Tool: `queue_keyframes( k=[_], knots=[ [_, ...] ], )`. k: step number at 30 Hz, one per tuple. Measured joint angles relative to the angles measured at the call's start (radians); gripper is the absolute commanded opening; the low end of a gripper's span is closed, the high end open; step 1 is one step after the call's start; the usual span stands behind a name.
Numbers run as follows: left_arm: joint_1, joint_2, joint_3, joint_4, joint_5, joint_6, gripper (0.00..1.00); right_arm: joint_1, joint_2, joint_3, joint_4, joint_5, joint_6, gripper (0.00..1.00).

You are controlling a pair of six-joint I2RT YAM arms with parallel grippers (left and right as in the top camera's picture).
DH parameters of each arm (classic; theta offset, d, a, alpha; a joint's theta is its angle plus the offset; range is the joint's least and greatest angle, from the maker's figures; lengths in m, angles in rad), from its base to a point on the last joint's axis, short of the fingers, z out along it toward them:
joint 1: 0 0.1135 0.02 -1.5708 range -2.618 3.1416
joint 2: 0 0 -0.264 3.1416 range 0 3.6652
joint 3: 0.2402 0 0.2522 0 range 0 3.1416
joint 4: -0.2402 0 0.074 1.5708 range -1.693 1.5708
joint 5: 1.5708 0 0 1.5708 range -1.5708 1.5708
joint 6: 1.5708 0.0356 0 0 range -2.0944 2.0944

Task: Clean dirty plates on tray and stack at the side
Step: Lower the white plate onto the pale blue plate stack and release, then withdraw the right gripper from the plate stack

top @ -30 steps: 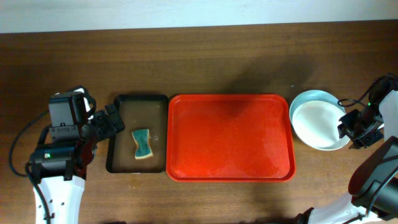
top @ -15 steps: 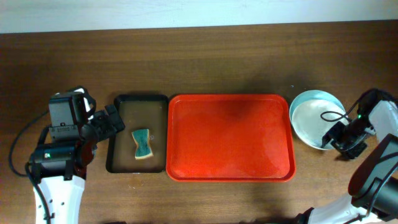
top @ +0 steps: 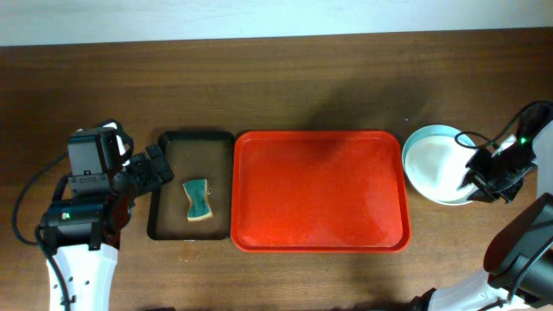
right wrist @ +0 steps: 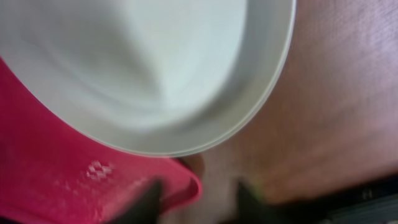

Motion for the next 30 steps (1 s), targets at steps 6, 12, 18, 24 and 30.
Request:
queue_keyframes(
  k=[6, 12, 18, 24, 30],
  knots=[
    [0.000, 0.000, 0.000, 0.000, 0.000, 0.000, 0.99, 0.000, 0.000, -0.096, -0.105, 0.201, 0.312, 0.09],
    [0.000, 0.000, 0.000, 0.000, 0.000, 0.000, 0.99, 0.000, -0.003, -0.224, 0.139, 0.282, 0.602, 0.04],
    [0.000, 0.000, 0.000, 0.000, 0.000, 0.000, 0.99, 0.000, -0.004, -0.233, 0.226, 0.286, 0.489, 0.04],
    [0.000, 0.000, 0.000, 0.000, 0.000, 0.000, 0.99, 0.000, -0.004, -0.235, 0.023, 0.235, 0.424, 0.10],
    [0.000, 0.000, 0.000, 0.000, 0.000, 0.000, 0.99, 0.000, -0.004, -0.235, -0.130, 0.188, 0.389, 0.28]
  ],
)
